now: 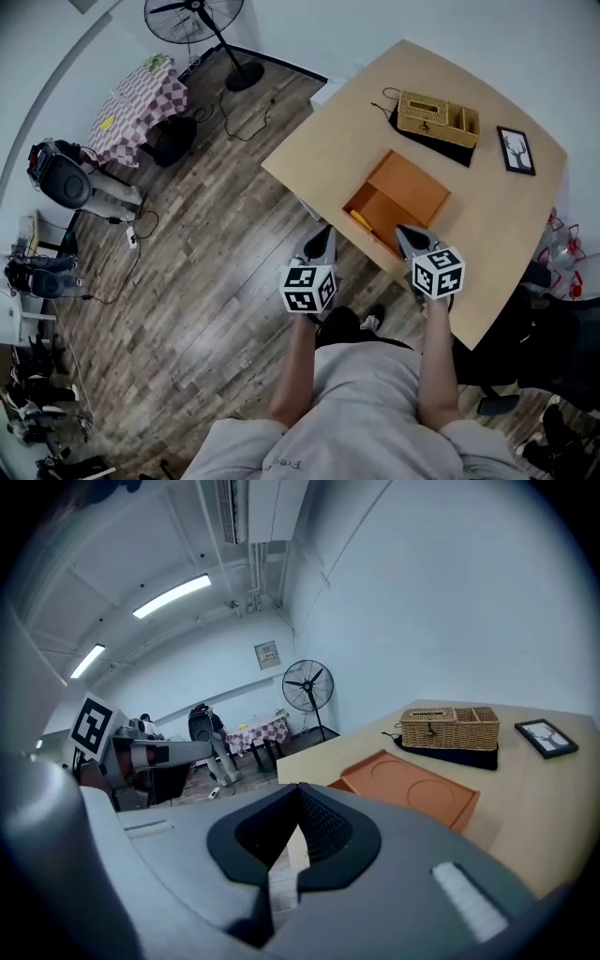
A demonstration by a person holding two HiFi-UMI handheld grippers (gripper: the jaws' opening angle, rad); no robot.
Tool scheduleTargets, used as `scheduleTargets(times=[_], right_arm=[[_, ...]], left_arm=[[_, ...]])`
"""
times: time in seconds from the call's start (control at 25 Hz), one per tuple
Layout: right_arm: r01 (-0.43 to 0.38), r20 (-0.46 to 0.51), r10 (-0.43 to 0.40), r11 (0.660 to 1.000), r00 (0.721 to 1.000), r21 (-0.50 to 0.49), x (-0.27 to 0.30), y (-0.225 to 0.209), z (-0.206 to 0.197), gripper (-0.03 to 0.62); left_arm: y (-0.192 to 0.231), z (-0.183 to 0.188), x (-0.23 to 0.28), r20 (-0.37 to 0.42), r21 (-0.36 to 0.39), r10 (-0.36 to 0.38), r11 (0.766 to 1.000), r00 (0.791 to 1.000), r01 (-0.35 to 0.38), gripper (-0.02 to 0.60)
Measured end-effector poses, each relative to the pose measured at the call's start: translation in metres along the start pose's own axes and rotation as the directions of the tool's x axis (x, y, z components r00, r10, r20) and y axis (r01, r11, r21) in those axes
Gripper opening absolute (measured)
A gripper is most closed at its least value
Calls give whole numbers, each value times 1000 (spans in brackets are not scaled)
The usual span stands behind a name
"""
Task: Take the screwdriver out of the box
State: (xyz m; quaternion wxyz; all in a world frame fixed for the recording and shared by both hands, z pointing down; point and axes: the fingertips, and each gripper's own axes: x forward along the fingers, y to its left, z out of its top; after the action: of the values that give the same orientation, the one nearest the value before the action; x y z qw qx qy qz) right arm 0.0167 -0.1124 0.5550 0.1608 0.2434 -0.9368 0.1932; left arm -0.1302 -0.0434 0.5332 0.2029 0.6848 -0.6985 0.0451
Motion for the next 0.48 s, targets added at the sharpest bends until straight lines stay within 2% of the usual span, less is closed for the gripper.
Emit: scheduleTargets(times=[0.2, 0.48], right_arm=[[61, 52, -60, 998, 997, -1, -3, -13, 7, -3], [84, 8, -84, 996, 996, -36, 33, -28, 16, -3]], left_arm=[[1, -4, 17, -20, -18, -21, 1000, 1000, 21, 55], [16, -1, 67, -72, -5, -58, 998, 996, 58, 55]])
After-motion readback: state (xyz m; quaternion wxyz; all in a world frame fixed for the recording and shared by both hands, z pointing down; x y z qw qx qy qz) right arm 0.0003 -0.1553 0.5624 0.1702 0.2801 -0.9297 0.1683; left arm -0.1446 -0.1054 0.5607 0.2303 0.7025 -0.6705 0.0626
